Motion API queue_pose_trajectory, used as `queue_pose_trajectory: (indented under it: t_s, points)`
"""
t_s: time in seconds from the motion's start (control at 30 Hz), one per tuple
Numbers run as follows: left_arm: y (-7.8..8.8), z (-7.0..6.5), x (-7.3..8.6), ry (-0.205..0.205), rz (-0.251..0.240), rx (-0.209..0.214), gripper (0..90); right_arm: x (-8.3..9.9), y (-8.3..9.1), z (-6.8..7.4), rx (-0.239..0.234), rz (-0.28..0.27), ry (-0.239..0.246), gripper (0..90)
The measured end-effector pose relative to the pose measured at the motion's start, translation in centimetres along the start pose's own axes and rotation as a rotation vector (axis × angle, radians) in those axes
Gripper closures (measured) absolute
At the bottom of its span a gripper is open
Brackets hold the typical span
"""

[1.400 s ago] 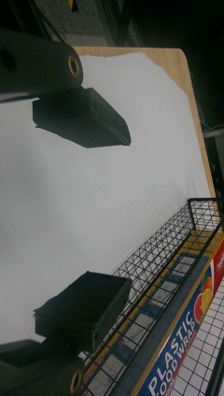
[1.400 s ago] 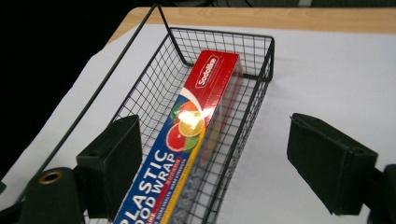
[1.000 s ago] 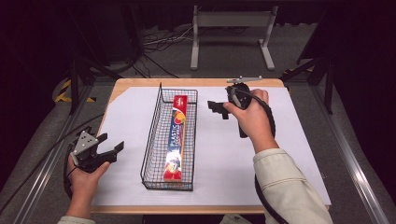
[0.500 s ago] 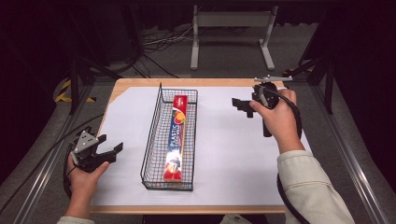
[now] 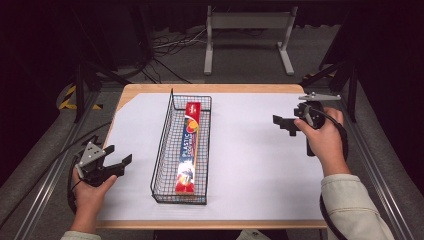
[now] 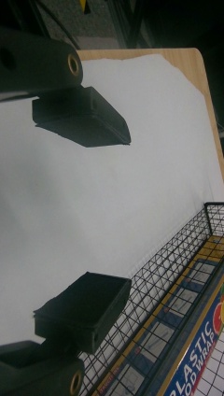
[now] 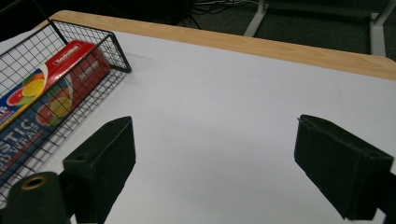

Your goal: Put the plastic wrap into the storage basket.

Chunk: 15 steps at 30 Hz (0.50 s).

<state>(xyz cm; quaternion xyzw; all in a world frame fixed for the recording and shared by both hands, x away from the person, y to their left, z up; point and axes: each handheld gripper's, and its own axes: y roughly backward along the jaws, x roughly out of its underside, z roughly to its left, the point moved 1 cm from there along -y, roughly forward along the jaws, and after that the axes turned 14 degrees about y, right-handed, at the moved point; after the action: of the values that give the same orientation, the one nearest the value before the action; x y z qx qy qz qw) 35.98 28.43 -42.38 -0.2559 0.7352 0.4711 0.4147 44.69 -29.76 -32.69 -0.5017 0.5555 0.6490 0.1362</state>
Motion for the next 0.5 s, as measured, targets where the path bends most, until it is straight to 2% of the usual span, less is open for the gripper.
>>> queue_pose_trajectory:
  t_s: [0.13,0.2,0.33,0.5]
  points:
    - [0.2,-0.1,0.1,0.000,-0.004,0.013,26.5,1.8,0.6,-1.3,0.002,-0.024,0.002,12.7]
    - [0.4,-0.2,0.2,-0.004,-0.006,0.015,26.5,2.1,0.7,-1.4,0.007,-0.029,0.011,12.2]
    - [0.6,-0.4,0.4,-0.017,-0.005,0.013,26.5,4.0,1.4,-1.3,0.000,-0.064,0.018,11.4]
    - [0.4,-0.5,0.7,-0.016,0.008,0.013,26.4,6.4,1.0,-1.4,-0.039,-0.083,0.027,10.8]
